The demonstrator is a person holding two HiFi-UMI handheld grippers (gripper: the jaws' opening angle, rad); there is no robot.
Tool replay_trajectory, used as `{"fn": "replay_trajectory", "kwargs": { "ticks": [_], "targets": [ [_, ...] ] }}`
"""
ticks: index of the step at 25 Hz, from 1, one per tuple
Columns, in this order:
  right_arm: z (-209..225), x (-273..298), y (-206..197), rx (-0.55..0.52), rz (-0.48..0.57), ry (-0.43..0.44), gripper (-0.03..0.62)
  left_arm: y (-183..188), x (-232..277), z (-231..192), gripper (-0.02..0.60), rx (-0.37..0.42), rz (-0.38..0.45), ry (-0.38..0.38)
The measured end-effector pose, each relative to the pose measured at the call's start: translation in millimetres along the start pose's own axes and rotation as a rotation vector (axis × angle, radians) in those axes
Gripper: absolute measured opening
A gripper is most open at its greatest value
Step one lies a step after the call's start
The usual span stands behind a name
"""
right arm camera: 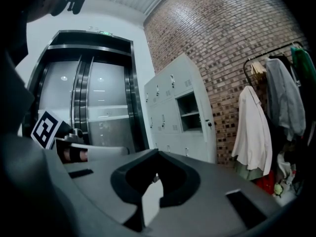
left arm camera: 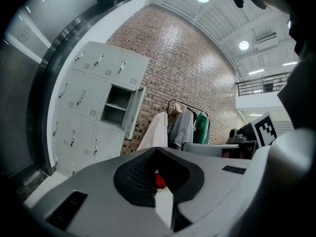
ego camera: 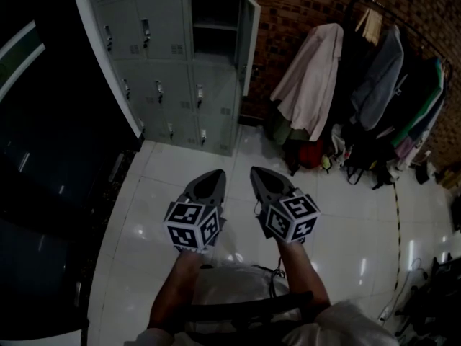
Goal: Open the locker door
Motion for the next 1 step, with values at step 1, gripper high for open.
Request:
{"fn": "replay_trajectory", "kwargs": {
  "ticks": [1],
  "targets": [
    [1.0, 1.6, 0.4, -0.002, -0.001, -0.002, 0.002, 0.3, 1.7, -1.5, -0.002, -0.001, -0.001, -0.001]
  ]
}}
Point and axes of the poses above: the fingertips, and each gripper's own axes: x forward along the fingers, z to its right, y out of its top, the point moved 3 cm from there along -x, backward along the fingers, and after that the axes turned 7 degrees about y, right-handed, at the moved point
